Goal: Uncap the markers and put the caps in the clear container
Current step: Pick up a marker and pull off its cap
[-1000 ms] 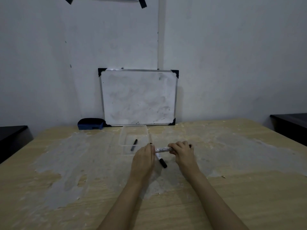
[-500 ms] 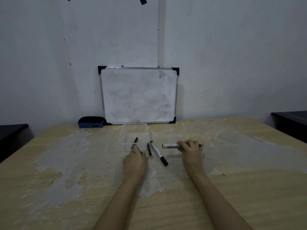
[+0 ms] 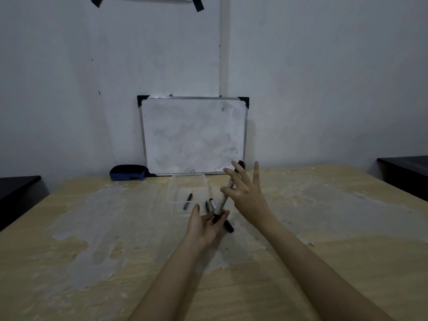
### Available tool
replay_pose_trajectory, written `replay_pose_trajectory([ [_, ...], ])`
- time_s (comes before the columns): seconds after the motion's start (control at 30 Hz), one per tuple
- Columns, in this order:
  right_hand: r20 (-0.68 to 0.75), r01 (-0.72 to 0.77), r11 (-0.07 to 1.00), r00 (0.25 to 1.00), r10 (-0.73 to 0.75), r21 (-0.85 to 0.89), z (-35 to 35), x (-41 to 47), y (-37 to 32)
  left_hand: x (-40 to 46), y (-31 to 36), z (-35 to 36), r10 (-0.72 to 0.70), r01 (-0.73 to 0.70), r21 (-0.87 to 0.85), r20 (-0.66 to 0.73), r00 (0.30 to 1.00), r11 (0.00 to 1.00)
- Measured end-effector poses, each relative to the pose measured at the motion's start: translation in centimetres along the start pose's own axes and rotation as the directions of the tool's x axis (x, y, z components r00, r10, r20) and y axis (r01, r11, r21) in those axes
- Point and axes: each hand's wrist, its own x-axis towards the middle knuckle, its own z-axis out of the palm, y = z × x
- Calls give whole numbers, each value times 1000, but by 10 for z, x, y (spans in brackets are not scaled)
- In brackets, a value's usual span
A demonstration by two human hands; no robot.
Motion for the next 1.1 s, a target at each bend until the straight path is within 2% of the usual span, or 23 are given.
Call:
replay_pose_trajectory([
  [0.1, -3, -3, 998, 1000, 3, -60, -5, 12, 7, -1, 6, 1, 14, -15, 38, 18, 1000, 999],
  [0.17, -17, -111, 994, 994, 110, -23, -7, 14, 10, 1, 13, -1, 68, -68, 247, 6, 998, 967],
  [0.2, -16, -213, 977, 977, 213, 4, -6, 14, 12, 1, 18, -1, 124, -114, 387, -1, 992, 915],
  [0.27, 5, -440, 896, 897, 441, 61, -3, 7, 15, 2, 30, -2, 324, -251, 632, 0, 946, 734],
  [0.3, 37, -532, 843, 847, 531, 79, 0, 1, 16, 4, 37, -3, 453, -331, 722, 27, 891, 607],
  [0.33, 103, -601, 796, 799, 593, 78, 4, -7, 15, 5, 43, -4, 582, -391, 798, 62, 811, 458],
  [0.4, 271, -669, 743, 720, 638, 27, 15, -25, 11, 9, 55, -5, 780, -386, 904, 107, 617, 181],
  [0.43, 333, -675, 738, 695, 638, -7, 20, -34, 9, 13, 61, -4, 834, -360, 929, 133, 535, 83],
  [0.47, 377, -673, 739, 677, 632, -29, 24, -42, 6, 17, 65, -2, 855, -333, 943, 167, 491, 7],
  [0.57, 448, -669, 743, 655, 609, -31, 33, -53, 0, 30, 70, 5, 809, -218, 959, 272, 522, -182],
  [0.63, 459, -667, 745, 656, 599, -18, 35, -54, 1, 34, 65, 4, 763, -88, 928, 348, 545, -361],
  [0.73, 465, -671, 741, 654, 597, -7, 36, -54, 0, 33, 43, 0, 661, 8, 756, 568, 490, -655],
  [0.77, 471, -672, 741, 653, 594, -3, 36, -55, -1, 33, 34, -2, 604, 25, 690, 615, 507, -724],
  [0.8, 476, -671, 742, 653, 590, 0, 36, -55, -3, 34, 25, -3, 553, 52, 637, 623, 553, -769],
  [0.87, 478, -667, 745, 656, 584, 5, 34, -55, -4, 34, 9, -3, 518, 135, 583, 562, 645, -801],
  [0.93, 476, -671, 742, 656, 585, 13, 33, -56, -4, 34, 0, 1, 531, 220, 566, 471, 704, -795],
  [1.1, 506, -683, 730, 637, 582, 19, 32, -55, -4, 39, -2, 7, 546, 328, 506, 374, 750, -797],
])
